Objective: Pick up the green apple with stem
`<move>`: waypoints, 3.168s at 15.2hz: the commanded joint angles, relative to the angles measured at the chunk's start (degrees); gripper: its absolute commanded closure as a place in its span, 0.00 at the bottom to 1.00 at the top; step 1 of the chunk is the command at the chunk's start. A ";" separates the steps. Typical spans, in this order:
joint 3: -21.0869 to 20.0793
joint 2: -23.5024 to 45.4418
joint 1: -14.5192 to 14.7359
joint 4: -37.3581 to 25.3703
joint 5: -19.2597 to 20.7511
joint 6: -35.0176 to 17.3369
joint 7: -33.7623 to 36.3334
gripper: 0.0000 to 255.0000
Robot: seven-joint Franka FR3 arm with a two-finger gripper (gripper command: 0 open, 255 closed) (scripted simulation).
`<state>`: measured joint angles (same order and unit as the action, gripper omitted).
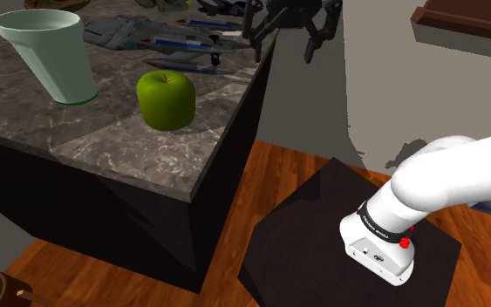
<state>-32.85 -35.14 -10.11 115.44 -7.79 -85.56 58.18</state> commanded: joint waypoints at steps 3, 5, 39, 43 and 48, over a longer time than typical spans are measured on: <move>-9.09 7.63 -5.07 -8.66 -0.25 1.58 15.67 0.00; -14.50 12.70 -8.19 -13.85 1.01 2.43 23.80 0.00; -30.24 60.33 7.56 -49.45 34.81 14.73 74.65 1.00; -29.01 62.34 11.85 -56.31 36.94 19.38 74.31 1.00; -26.48 65.95 19.77 -68.01 41.12 26.44 73.14 1.00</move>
<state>-59.89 30.01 7.81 50.04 32.35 -60.72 131.52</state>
